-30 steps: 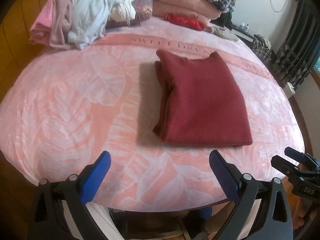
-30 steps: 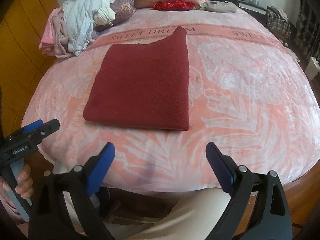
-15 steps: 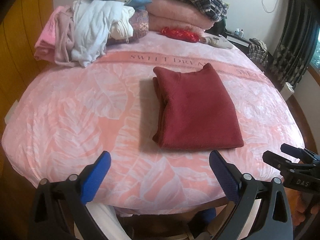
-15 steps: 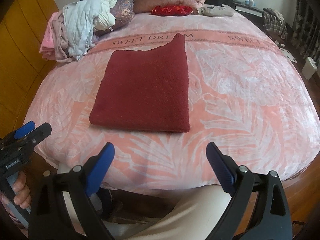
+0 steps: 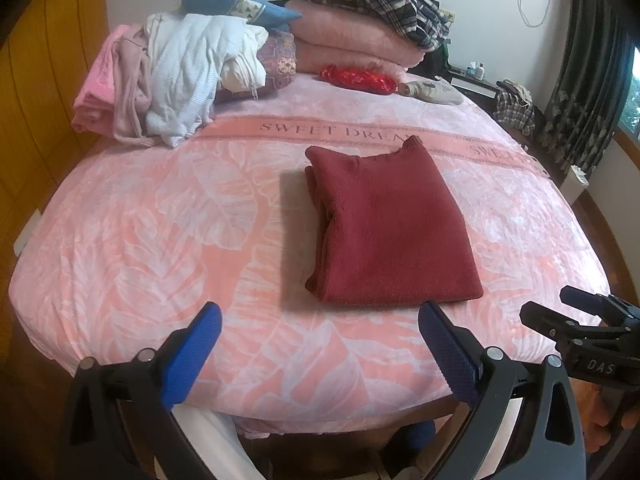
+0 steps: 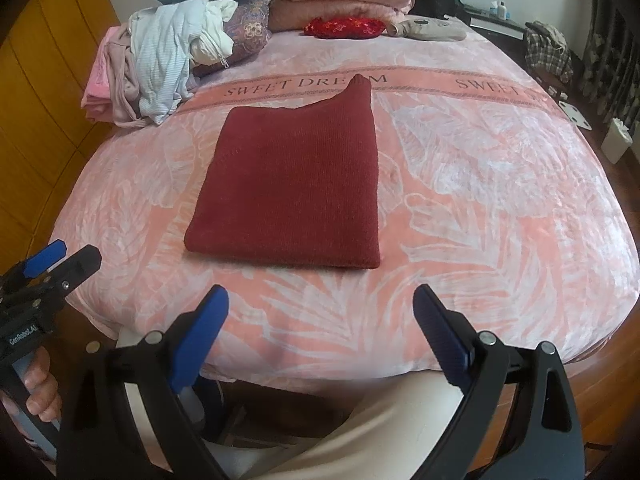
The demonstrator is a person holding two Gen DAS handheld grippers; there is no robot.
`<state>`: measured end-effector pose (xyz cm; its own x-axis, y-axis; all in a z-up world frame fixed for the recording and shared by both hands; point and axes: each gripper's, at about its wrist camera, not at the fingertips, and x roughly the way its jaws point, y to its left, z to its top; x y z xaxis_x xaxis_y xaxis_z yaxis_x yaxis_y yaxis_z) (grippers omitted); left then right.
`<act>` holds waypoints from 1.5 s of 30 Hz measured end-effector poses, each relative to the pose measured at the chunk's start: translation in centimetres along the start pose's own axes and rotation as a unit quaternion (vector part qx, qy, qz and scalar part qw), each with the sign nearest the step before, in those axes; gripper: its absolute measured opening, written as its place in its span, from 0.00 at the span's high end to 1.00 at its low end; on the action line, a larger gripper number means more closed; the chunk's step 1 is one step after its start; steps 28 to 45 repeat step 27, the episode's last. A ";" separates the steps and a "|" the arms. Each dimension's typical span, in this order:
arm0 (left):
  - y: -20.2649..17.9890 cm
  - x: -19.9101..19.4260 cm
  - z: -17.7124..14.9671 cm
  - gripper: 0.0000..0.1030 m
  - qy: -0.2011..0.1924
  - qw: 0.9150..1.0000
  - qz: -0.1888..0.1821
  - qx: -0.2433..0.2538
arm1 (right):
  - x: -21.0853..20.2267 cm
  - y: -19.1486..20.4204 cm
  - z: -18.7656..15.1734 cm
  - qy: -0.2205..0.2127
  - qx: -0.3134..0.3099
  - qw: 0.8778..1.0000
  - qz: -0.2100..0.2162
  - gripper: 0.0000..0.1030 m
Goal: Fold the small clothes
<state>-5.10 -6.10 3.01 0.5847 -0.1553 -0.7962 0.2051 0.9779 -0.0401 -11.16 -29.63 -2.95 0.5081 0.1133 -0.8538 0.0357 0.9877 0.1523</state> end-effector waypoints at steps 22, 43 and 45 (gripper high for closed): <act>-1.0 0.8 -0.3 0.04 0.012 1.000 0.007 0.014 | 0.3 0.0 0.0 0.004 0.002 1.000 0.002 0.09; -0.8 0.7 -0.3 0.04 0.013 1.000 0.006 0.012 | 0.4 -0.2 0.0 0.003 0.004 1.000 0.002 0.09; -0.8 0.7 -0.3 0.04 0.013 1.000 0.006 0.012 | 0.4 -0.2 0.0 0.003 0.004 1.000 0.002 0.09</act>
